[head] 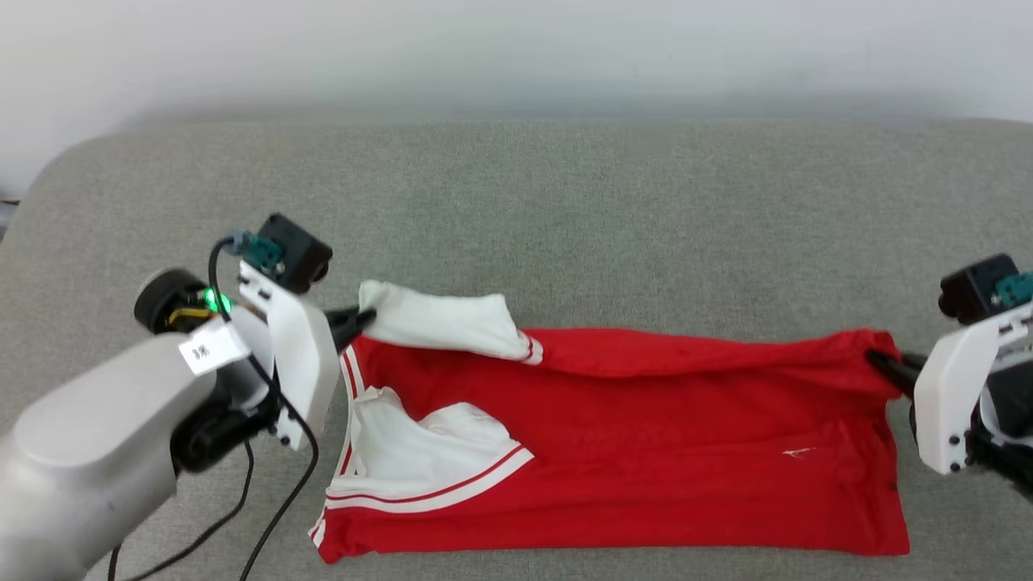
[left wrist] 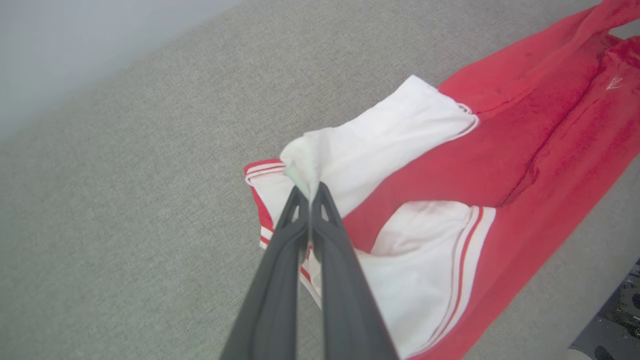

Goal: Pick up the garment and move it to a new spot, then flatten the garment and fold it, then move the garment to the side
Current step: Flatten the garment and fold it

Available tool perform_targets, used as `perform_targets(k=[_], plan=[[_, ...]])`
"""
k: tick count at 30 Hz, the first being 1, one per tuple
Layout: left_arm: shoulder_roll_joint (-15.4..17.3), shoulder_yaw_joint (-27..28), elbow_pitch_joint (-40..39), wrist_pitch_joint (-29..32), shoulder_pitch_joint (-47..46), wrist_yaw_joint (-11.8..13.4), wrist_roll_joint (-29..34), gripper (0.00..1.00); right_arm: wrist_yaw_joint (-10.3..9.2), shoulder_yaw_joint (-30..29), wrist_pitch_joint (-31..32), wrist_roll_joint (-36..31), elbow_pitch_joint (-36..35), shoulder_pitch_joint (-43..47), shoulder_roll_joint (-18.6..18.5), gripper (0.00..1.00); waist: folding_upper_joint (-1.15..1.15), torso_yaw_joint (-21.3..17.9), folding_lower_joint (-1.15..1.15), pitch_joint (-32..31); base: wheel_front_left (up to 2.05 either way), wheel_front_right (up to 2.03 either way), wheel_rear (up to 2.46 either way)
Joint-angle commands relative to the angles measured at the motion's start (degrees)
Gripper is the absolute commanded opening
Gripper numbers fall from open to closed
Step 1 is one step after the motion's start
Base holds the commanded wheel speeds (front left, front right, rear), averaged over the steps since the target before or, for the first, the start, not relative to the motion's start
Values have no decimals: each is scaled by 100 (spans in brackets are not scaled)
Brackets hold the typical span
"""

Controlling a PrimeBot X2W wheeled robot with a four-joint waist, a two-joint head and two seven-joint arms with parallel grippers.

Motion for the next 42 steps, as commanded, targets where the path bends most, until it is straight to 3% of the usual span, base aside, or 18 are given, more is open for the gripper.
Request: perform_targets(k=[1, 15, 27, 28, 29, 30, 31, 36, 42], plan=[[60, -1, -83, -34, 264, 74, -46, 0, -5, -22, -59, 55, -70, 243, -48, 0, -1, 12, 1, -193, 0, 0, 0], [117, -15, -239, -150, 1789, 374, -272, 0, -5, -180, -289, 243, -500, 1563, -95, 0, -1, -47, 1, -798, 0, 0, 0], [-208, -12, 412, -365, 2304, 303, -408, 0, -5, -255, -462, 130, -91, 2047, 263, 0, -1, -113, 1, -587, 0, 0, 0], [-231, -10, 484, -399, 2311, 293, -398, 0, -5, -250, -523, 106, -20, 2033, 300, 24, -1, -111, 1, -573, 0, 0, 0], [-254, 13, 542, -437, 2302, 304, -403, 9, -5, -242, -569, 88, 45, 2011, 332, 71, -1, -107, 1, -567, 0, 0, 0], [-254, 13, 542, -437, 2302, 304, -403, 9, -5, -242, -569, 88, 45, 2011, 332, 71, -1, -107, 1, -567, 0, 0, 0], [-293, 86, 621, -596, 2301, 344, -409, 100, -5, -257, -707, 48, 113, 1959, 379, 100, -1, -104, 1, -575, 0, 0, 0], [-348, 180, 689, -1039, 2349, 487, -272, 100, -5, -349, -950, 74, 29, 1962, 328, 100, -1, -77, 1, -671, 0, 0, 0], [-386, 448, 604, -1927, 2469, 1001, -66, 100, -5, -690, -1042, 310, -456, 2134, 50, 100, -1, -45, 1, -854, 0, 0, 0]])
